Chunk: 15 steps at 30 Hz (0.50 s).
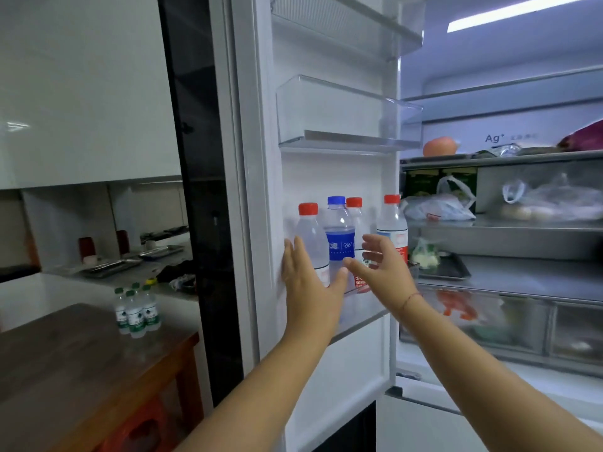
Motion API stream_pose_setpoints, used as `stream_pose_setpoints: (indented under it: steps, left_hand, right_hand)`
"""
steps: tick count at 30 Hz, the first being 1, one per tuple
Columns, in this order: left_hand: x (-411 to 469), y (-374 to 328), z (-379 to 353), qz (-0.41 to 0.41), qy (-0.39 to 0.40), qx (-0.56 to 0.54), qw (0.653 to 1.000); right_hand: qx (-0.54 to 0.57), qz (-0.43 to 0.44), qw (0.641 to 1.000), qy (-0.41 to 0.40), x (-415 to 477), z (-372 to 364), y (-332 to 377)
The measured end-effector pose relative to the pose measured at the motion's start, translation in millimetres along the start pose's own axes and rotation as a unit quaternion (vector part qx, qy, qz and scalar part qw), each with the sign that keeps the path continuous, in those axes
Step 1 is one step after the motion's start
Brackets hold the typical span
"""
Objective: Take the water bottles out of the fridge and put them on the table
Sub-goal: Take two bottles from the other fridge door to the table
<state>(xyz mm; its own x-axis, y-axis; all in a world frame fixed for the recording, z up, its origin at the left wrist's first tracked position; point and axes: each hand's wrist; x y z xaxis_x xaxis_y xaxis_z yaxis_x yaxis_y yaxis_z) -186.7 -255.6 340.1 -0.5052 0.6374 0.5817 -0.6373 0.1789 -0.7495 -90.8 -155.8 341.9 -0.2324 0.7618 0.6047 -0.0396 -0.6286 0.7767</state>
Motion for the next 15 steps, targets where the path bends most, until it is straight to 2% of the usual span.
stream_pose_setpoints:
  steps: [5,11,15]
  left_hand:
    - [11.8,-6.7,-5.4,0.054,-0.014,0.016,0.998]
    - [25.9,-10.2,-16.5,0.109,-0.075,-0.007,0.991]
    - [36.0,-8.4,-23.2,0.139,-0.103,0.014,0.985]
  right_hand:
    - [0.028,-0.007,0.999,0.019,14.9,-7.8,-5.5]
    - [0.033,-0.040,0.998,0.047,39.1,-8.9,-8.2]
    - [0.011,-0.006,0.997,0.074,48.1,-7.4,-10.9]
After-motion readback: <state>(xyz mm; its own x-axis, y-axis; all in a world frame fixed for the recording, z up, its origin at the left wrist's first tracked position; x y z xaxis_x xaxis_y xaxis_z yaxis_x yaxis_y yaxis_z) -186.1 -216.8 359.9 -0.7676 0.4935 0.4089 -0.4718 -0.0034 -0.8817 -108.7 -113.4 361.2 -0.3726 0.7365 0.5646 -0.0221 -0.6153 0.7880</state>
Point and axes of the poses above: each hand's wrist, its own x-axis towards the middle knuckle, its own z-axis out of the back of the hand, y = z × x, and after that the axes turned 2 degrees about z, right-handed
